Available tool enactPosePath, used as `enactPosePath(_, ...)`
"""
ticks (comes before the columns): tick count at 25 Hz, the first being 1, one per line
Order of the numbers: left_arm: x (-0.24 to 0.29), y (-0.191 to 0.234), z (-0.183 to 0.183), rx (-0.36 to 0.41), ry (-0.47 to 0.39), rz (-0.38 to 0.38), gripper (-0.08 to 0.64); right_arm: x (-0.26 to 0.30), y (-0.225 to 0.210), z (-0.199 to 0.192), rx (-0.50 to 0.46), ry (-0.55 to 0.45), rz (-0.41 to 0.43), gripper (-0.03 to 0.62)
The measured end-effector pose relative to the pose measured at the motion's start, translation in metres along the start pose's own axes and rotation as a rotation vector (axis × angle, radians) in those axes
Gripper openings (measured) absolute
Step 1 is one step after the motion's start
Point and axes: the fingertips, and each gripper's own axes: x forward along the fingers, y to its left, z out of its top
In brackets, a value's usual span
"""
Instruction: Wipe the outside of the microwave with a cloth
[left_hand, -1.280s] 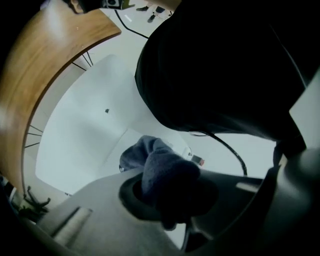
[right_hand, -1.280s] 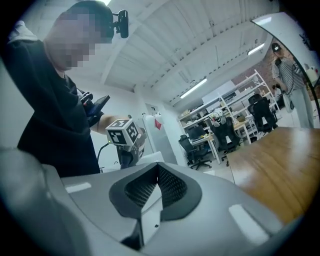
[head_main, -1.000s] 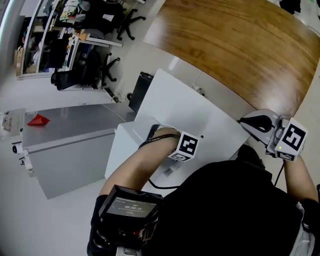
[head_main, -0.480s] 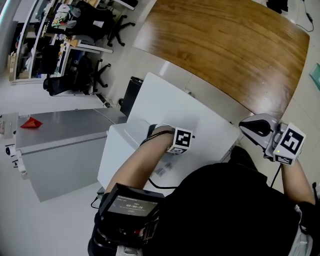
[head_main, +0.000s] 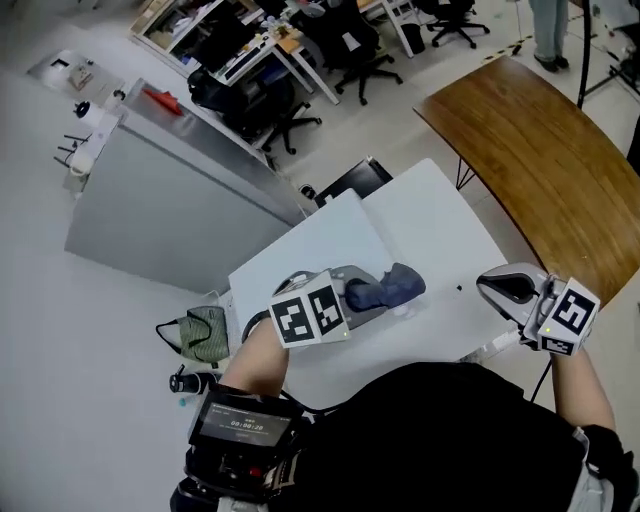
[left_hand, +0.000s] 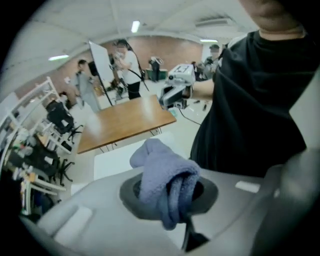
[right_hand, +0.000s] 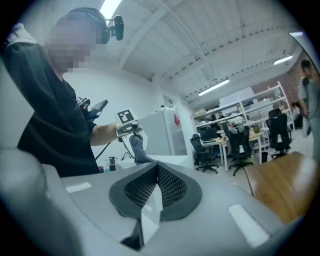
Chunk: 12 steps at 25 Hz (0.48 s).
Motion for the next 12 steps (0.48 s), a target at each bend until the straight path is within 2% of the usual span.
enactPosePath(4, -0.062, -0.067, -0.052, -0.15, -0.284, 0.18, 0.057, 0.053, 0.09, 0.014, -0.041, -0.002, 0.069, 0.006)
enactPosePath(7, -0.099, -0.119, -0.092, -0.248, -0.508, 0.29, 0.057, 0.085, 0.16, 0.004, -0.048, 0.017, 0.092, 0.006)
enactPosePath(9, -0.122, -0.156, -0.115, -0.32, -0.652, 0.317, 0.057, 0.102, 0.204, -0.005, -0.021, 0.037, 0.117, 0.006)
enactPosePath(12, -0.143, -0.203, -0.144, -0.476, -0.835, 0.321, 0.057, 0.114, 0.252, -0.007, -0.003, 0.064, 0.152, 0.006)
